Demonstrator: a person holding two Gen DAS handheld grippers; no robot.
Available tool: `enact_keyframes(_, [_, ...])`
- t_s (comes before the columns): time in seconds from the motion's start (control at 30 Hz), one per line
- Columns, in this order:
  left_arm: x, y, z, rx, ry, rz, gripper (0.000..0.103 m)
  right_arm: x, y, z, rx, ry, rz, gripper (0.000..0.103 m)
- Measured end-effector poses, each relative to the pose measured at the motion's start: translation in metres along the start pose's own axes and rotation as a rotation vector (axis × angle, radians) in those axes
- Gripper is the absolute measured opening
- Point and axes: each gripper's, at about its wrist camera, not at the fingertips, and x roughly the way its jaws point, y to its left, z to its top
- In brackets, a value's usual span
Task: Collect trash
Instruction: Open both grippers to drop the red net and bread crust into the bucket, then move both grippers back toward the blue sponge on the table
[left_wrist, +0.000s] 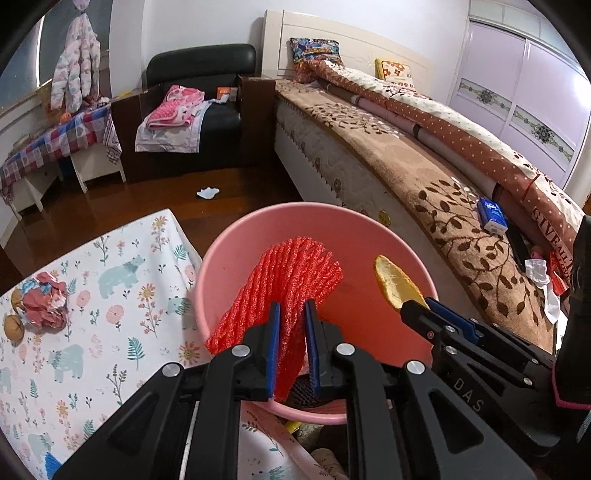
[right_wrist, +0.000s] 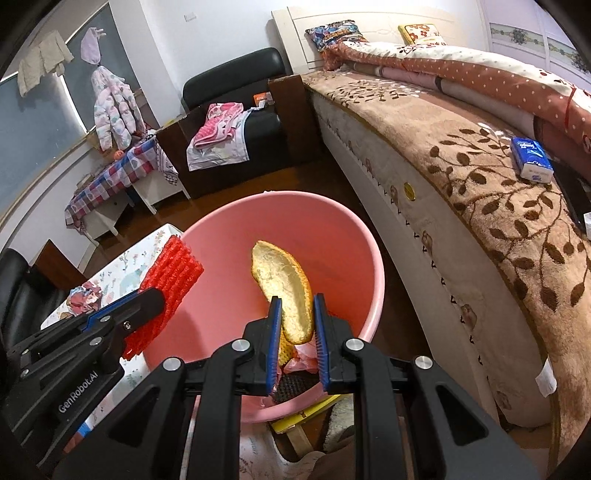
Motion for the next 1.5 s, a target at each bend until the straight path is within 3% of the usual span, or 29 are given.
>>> enact_keyframes(0.27, [0.014, 0.006, -0.001, -0.031, 0.029, -0.018, 0.017, 0.011, -0.003, 0.001, 0.006, 0.021, -0.001, 0.018])
enact_keyframes(0.47, [0.013, 0.008, -0.001, -0.042, 0.028, -0.032, 0.034, 0.015, -0.003, 0.003, 0.024, 0.023, 0.009, 0.019])
enact_keyframes(0.57, [0.01, 0.01, -0.001, -0.045, 0.024, -0.037, 0.036, 0.015, -0.004, 0.002, 0.024, 0.024, 0.003, 0.02])
enact_keyframes(0.67, [0.007, 0.01, -0.001, -0.043, 0.018, -0.042, 0.036, 0.013, -0.004, 0.001, 0.026, 0.014, 0.01, 0.031])
enact_keyframes(0.9, [-0.006, 0.012, -0.001, -0.05, -0.001, -0.044, 0.037, 0.003, 0.001, 0.0, 0.007, -0.003, 0.029, 0.031])
enact_keyframes(1.17, [-0.046, 0.03, -0.007, -0.049, -0.045, -0.025, 0.037, -0.02, 0.02, -0.008, -0.051, -0.028, 0.097, 0.031])
enact_keyframes(1.5, [-0.119, 0.092, -0.034, -0.091, -0.107, 0.07, 0.037, -0.047, 0.08, -0.036, -0.215, -0.018, 0.243, 0.031])
